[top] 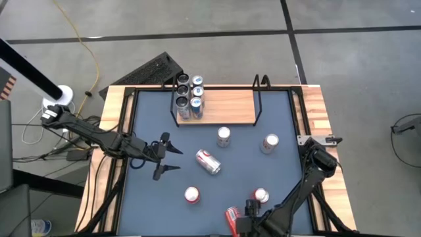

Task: Place canned beverage on shelf
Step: Adjust the bottom red soda can, then put the middle silver soda can on the shelf

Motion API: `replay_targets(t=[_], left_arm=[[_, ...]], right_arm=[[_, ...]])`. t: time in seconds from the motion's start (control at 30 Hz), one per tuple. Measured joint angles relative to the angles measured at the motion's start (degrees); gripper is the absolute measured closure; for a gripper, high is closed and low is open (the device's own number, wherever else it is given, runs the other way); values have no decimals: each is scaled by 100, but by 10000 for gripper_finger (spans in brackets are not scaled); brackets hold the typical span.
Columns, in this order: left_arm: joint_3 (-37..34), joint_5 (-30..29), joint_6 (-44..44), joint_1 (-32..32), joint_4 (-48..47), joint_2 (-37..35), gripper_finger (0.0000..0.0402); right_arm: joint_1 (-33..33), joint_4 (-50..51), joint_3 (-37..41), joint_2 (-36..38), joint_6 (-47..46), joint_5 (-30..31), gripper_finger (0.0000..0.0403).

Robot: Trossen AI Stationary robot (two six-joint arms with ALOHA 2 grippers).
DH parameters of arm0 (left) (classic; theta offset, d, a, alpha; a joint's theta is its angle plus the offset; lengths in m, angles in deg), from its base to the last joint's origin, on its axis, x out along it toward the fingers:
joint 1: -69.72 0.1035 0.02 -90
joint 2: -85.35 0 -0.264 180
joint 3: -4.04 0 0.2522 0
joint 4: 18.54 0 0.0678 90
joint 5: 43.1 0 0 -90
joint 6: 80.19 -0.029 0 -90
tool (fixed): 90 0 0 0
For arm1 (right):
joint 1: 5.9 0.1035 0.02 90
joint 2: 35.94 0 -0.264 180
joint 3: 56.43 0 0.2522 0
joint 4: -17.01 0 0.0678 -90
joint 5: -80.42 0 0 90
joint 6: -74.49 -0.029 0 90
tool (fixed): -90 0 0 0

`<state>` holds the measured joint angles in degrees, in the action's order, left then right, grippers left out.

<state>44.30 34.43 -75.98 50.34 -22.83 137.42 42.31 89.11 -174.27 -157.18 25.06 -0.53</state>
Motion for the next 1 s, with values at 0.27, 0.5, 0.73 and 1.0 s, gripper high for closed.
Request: replay_targets(t=[0.27, 0.5, 0.73, 1.0], left_arm=[[0, -20, 4, 0, 89, 343, 127], [0, 20, 331, -4, 190, 607, 127], [-1, 150, 509, -23, 213, 608, 127], [0, 156, 509, -59, 211, 608, 127]], right_arm=[[186, -268, -15, -318, -30, 820, 59], [198, -158, -37, -635, 186, 1095, 58], [-214, 819, -12, -655, 685, 1986, 58], [-421, 1084, -220, -679, 952, 1987, 58]])
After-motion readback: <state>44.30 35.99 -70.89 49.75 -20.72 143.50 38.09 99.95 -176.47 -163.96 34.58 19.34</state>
